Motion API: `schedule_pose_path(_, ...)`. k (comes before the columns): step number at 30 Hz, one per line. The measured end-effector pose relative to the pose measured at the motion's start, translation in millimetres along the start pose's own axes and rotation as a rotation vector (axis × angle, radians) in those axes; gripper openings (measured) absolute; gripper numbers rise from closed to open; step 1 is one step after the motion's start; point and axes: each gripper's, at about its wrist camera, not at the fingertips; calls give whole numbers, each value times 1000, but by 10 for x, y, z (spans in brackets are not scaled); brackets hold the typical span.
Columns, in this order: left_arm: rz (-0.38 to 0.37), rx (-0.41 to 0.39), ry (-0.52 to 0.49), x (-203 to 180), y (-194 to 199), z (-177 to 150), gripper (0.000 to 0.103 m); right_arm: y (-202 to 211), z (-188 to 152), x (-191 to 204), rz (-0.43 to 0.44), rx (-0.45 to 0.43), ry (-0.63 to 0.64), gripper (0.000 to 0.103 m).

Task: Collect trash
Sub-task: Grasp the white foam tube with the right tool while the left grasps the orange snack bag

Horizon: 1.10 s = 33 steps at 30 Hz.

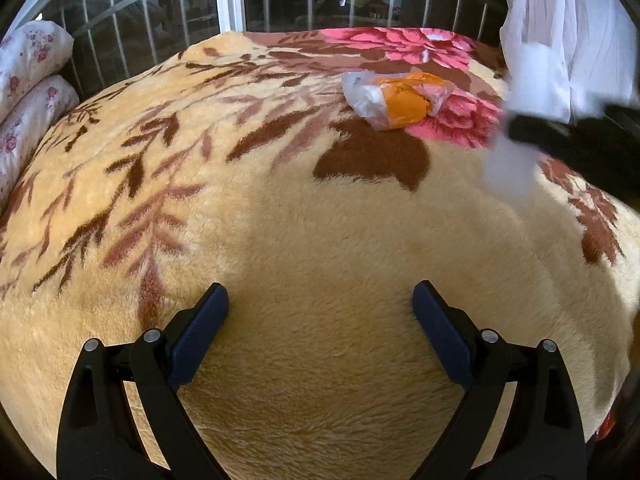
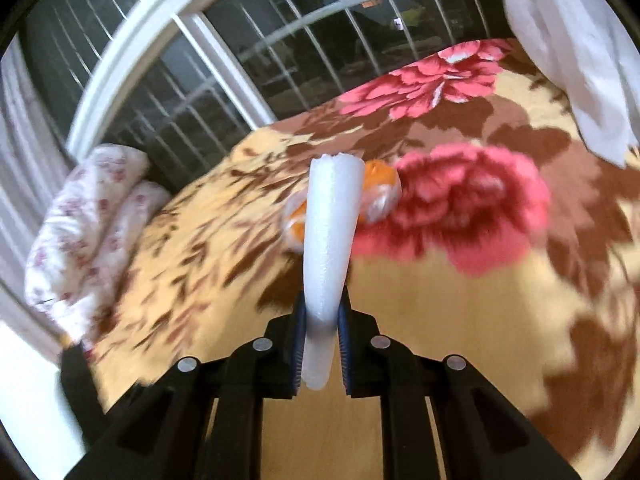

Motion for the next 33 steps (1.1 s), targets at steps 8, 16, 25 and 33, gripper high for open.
schedule_pose_path(8,-10,28,-94,-92,48,254,91,765,-657,-125,25,-101,-10,15)
schedule_pose_path(16,41,-20,-393,-592,-150,816,91,910,-1049,-251,42,-128,-37,15)
schedule_pose_path(25,170,-30,-611,-997,-579,1303,91,896,-945,-506,129,-139,-99,15)
schedule_pose_path(33,200,-6,-665,-1133,-940,1565,91,872,-955,-591,148,-139,-129,15)
Point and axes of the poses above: each gripper's, at about its wrist camera, not at the fingertips, and y roughly against the way its jaws point, x to its left, z to its top, and after that the axes turned 4 degrees about x, right-handed
